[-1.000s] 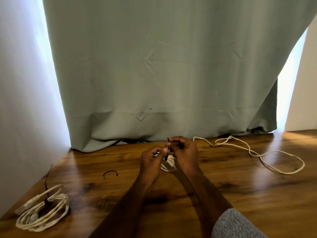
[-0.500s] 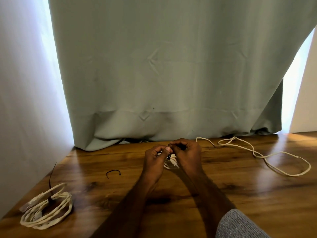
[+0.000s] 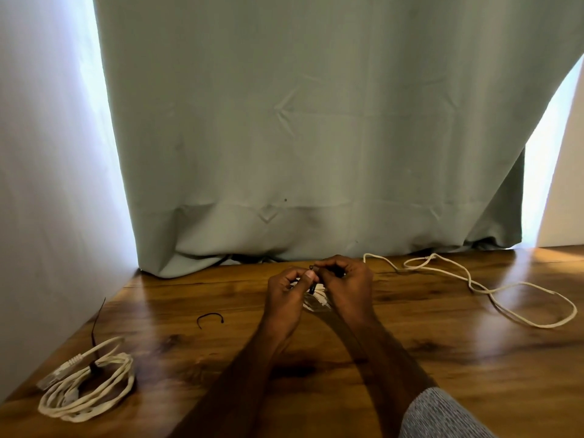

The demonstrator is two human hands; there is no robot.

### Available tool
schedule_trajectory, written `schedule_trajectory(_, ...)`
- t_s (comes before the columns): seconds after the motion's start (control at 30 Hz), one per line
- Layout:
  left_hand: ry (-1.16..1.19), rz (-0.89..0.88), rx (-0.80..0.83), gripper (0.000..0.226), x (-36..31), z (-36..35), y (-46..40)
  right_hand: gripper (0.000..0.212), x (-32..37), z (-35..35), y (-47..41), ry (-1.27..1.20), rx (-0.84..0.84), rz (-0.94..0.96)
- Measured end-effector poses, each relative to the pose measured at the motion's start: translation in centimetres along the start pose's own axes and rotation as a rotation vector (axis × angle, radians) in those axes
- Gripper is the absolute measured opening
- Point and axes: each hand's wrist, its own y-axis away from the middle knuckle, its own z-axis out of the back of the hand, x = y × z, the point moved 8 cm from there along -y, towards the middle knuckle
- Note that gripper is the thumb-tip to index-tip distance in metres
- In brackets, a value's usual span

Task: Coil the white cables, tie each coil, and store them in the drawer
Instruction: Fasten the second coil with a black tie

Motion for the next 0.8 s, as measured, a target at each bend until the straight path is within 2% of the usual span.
schedule_trajectory(0.47, 0.026, 0.03, -0.007, 0.022, 0.2, 0.5, -0.2, 0.024, 0.4, -1.1, 0.3, -0.153, 0.109, -0.05)
schedule_trajectory(0.63, 0.015, 0.042, -0.034, 0.018, 0.3, 0.9, -0.2, 0.023, 0.4, -1.5, 0.4, -0.134, 0.16, -0.066)
schedule_trajectory(0.8, -0.036, 0.008, -0.051, 0.015, 0.3, 1.3, -0.5, 0.023, 1.4, -1.6, 0.6, -0.051, 0.216, 0.057)
